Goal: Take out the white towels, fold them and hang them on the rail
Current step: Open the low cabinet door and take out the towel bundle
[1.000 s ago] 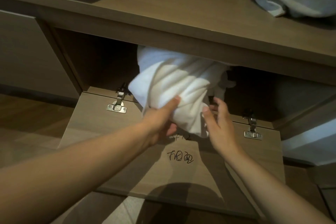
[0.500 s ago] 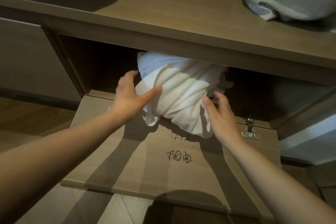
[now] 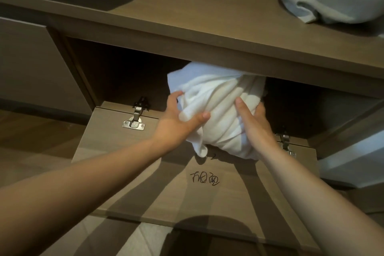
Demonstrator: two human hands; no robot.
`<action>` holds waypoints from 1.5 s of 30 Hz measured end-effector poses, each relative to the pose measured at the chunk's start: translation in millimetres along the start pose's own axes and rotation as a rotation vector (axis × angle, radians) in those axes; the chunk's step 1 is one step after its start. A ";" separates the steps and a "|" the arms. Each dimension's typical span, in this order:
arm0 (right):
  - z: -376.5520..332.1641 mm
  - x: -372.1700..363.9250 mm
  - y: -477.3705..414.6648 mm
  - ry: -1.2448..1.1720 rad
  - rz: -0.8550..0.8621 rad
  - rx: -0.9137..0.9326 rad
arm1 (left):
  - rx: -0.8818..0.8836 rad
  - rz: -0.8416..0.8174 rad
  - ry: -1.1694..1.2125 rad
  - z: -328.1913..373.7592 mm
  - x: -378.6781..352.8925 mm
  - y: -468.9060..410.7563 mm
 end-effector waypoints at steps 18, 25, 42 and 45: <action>-14.6 44.6 25.3 0.087 0.067 0.121 | -0.027 0.075 -0.171 43.6 12.4 -17.5; -9.4 36.4 13.0 0.104 0.074 -0.072 | 0.238 -0.147 -0.001 47.8 -20.5 3.7; 17.5 65.0 61.4 0.009 -0.163 0.073 | 0.335 -0.302 0.125 12.2 -32.3 46.7; 11.0 70.8 62.0 -0.056 -0.141 0.006 | 0.354 -0.288 0.111 9.7 -35.1 43.5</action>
Point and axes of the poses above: each hand's wrist, its own y-axis away from the middle knuckle, its own x-axis out of the back of the hand, z = x × y, the point moved 7 cm from there along -y, towards the middle knuckle, and after that the axes turned 1 degree about -x, right-handed, at the moved point
